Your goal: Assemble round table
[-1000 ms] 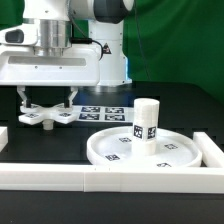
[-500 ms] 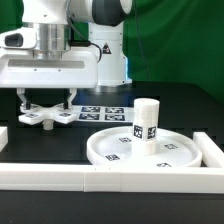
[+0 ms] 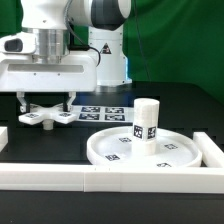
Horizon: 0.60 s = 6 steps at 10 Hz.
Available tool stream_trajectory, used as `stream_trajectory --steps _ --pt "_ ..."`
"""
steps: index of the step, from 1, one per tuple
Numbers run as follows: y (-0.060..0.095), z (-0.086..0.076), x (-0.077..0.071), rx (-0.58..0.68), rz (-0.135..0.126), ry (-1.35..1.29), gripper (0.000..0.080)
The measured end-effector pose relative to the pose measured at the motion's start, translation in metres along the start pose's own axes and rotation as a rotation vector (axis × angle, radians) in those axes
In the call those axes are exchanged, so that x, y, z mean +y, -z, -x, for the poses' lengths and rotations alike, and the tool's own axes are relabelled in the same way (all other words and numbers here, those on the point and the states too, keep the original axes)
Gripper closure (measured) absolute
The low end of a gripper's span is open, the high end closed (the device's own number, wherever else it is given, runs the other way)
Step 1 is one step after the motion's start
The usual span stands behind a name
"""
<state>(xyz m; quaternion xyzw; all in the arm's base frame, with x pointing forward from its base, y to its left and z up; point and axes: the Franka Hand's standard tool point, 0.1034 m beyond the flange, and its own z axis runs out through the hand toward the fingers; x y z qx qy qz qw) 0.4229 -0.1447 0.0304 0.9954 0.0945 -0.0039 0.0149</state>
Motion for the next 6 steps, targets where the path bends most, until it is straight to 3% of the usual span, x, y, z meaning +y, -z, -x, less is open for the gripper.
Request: stream_trajectory --steps 4,5,6 --pt "-0.0036 0.0011 -0.0002 -0.007 -0.001 0.001 0.0151" --pt "-0.0037 0.0012 -0.0003 -0.007 -0.001 0.001 0.0271" --pt "-0.0037 0.0012 -0.0003 -0.007 -0.001 0.001 0.0271"
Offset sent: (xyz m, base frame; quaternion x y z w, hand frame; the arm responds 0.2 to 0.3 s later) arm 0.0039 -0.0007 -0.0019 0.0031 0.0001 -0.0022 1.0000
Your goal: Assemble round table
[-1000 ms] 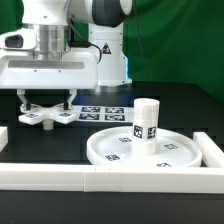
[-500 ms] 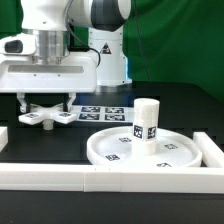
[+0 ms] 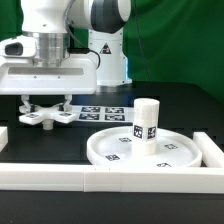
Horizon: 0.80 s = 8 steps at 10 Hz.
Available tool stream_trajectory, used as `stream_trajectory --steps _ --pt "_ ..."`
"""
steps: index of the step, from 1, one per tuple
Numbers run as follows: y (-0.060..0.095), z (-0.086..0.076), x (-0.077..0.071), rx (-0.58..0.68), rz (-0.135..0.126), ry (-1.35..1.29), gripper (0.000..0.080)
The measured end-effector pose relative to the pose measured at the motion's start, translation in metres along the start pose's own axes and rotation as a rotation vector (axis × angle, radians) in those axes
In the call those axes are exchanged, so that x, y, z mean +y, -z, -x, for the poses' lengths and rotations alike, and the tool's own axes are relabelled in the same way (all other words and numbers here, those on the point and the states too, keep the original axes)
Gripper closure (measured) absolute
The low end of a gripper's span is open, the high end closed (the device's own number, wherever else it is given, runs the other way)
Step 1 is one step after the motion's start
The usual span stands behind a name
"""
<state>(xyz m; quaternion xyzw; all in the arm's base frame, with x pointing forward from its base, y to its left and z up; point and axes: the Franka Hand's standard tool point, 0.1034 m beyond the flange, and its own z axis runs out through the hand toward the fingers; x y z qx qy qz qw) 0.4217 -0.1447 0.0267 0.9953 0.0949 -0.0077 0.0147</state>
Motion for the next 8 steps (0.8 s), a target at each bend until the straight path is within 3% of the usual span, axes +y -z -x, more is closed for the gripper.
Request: stream_trajectory --steps 1,4,8 --pt "0.000 0.000 0.000 0.001 0.000 0.000 0.0360" --pt "0.007 -0.012 -0.009 0.019 0.004 0.015 0.0360" --pt "0.054 -0.059 -0.081 0.023 -0.060 -0.099 0.0359"
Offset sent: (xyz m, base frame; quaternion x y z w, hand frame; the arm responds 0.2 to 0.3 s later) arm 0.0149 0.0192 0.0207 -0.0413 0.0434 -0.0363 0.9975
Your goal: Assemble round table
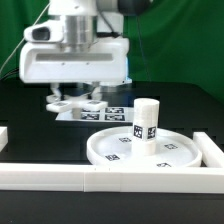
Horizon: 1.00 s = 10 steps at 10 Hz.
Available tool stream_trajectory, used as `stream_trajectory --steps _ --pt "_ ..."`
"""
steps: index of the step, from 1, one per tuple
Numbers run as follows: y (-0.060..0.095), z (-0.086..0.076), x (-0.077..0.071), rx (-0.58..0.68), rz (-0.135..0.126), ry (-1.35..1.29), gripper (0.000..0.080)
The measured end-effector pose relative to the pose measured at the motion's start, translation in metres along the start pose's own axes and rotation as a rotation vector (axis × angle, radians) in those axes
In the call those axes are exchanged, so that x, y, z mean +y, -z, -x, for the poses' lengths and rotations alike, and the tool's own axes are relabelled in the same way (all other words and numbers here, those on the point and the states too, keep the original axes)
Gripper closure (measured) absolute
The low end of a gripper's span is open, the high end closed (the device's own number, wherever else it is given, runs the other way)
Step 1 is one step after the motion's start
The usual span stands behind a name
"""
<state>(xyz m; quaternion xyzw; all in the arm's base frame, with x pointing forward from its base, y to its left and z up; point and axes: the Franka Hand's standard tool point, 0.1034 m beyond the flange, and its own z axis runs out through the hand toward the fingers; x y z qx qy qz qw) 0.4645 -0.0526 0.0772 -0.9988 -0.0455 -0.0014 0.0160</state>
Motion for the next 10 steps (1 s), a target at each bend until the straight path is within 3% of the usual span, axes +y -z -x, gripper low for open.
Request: stream_trajectory --steps 2,4,5,8,10 --pt "0.015 -0.020 -0.041 0.003 -0.013 -0.107 0.0357" --pt "0.021 -0.034 -0.070 0.010 -0.003 -0.161 0.0357" --pt "0.020 -0.037 -0.078 0.010 0.004 -0.153 0.0357" --pt "0.019 -0.036 -0.076 0.008 0.004 -0.142 0.0357" --pt "0.031 -0.038 -0.079 -0.011 0.001 -0.120 0.0357"
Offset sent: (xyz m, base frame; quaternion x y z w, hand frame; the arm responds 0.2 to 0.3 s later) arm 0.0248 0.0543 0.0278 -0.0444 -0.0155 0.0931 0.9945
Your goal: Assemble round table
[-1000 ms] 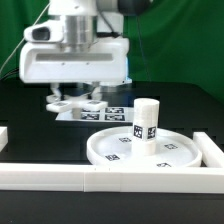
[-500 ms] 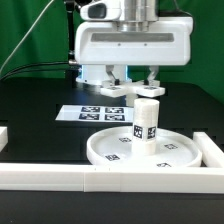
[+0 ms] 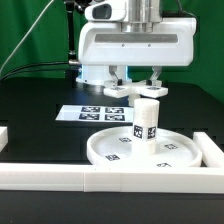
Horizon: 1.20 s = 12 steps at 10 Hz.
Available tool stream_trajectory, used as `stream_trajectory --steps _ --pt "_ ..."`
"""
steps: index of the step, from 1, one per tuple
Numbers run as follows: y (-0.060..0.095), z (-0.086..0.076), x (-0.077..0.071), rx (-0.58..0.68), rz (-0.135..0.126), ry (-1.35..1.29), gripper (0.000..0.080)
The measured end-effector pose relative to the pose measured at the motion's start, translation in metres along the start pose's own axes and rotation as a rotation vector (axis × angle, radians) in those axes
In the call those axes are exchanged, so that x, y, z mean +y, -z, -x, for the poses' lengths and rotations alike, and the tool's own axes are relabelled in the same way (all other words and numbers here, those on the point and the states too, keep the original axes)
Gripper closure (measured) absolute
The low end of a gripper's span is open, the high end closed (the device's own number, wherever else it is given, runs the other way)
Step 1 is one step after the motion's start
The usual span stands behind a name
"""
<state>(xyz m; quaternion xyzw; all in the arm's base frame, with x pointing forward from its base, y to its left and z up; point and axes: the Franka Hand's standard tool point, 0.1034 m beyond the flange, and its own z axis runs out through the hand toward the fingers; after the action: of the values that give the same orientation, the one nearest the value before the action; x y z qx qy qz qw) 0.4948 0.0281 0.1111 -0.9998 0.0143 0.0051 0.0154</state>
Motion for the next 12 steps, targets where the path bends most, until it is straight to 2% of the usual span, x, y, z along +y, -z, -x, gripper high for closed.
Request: stream_trajectory --steps 4,6,9,11,12 --pt "0.031 -0.031 -0.014 0.020 -0.018 0.014 0.0357" --pt "0.024 -0.026 -0.012 0.013 -0.015 0.013 0.0357" --pt "0.024 -0.027 -0.012 0.011 -0.013 0.018 0.0357" --pt "0.031 -0.049 -0.017 0.019 -0.003 0.048 0.0357" --pt "0.029 -0.052 -0.018 0.021 0.000 0.050 0.0357"
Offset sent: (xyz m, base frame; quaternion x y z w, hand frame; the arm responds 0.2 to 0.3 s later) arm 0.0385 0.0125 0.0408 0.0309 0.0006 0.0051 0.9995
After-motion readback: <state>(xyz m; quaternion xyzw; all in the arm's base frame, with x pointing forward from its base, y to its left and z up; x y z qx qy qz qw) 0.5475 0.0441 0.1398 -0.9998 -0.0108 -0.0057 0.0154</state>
